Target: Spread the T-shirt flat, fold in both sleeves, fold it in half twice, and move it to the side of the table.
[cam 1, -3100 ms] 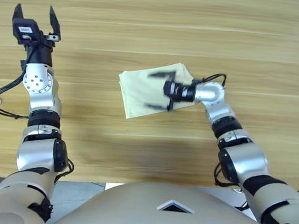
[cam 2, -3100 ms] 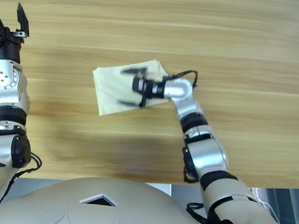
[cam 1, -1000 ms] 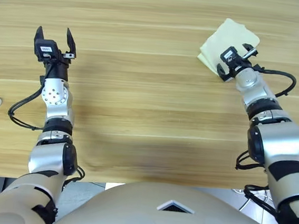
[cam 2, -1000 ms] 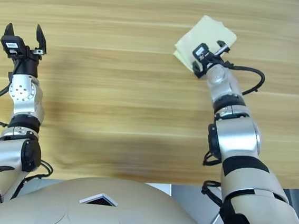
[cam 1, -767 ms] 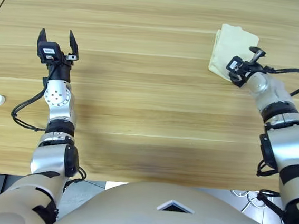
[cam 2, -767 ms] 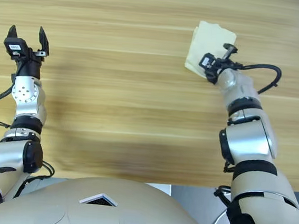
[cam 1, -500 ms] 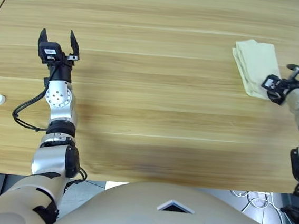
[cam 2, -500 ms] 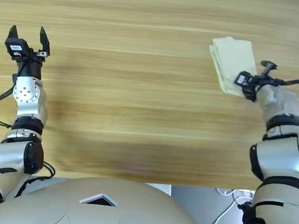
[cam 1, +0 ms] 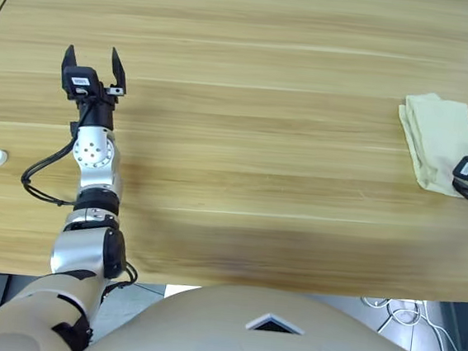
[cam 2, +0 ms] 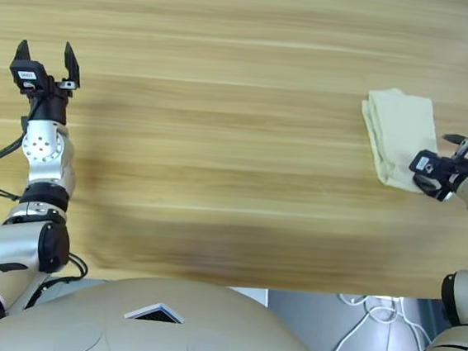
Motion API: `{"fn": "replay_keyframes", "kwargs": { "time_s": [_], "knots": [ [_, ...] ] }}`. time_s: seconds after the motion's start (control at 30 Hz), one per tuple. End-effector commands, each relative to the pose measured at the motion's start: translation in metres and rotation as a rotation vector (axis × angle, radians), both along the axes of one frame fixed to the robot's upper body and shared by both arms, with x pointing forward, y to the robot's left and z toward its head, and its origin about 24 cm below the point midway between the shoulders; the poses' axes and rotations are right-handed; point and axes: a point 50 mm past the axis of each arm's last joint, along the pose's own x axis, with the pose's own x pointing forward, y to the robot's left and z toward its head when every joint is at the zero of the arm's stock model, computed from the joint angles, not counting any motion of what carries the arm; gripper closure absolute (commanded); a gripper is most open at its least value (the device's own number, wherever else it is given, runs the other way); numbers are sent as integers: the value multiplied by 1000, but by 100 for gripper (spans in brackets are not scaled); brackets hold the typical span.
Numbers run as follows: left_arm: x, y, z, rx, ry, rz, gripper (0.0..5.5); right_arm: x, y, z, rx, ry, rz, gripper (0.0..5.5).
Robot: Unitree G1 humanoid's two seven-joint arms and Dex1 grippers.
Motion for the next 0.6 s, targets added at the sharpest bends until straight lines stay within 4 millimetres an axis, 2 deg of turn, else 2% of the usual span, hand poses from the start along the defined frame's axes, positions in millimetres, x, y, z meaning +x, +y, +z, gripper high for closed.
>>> {"fn": "replay_keyframes", "kwargs": {
  "time_s": [0.03,0.1,0.17,0.3,0.43,0.53,0.6],
  "knots": [
    [2,0,-1,-25,4,-27,158,16,26,11,70,-91,133,42],
    [4,-1,-1,-51,8,-48,158,31,41,37,101,-230,202,42],
    [5,-3,-2,-63,14,-72,158,37,53,56,122,-314,255,42],
    [5,-7,-3,-71,24,-130,158,37,68,77,96,-371,297,42],
    [5,-8,-3,-84,21,-172,158,41,86,77,106,-377,336,42],
    [6,-8,-6,-154,28,-187,158,55,121,73,226,-431,418,42],
    [16,-23,-17,-274,93,-221,158,77,155,69,470,-541,447,42]
  ]
}}
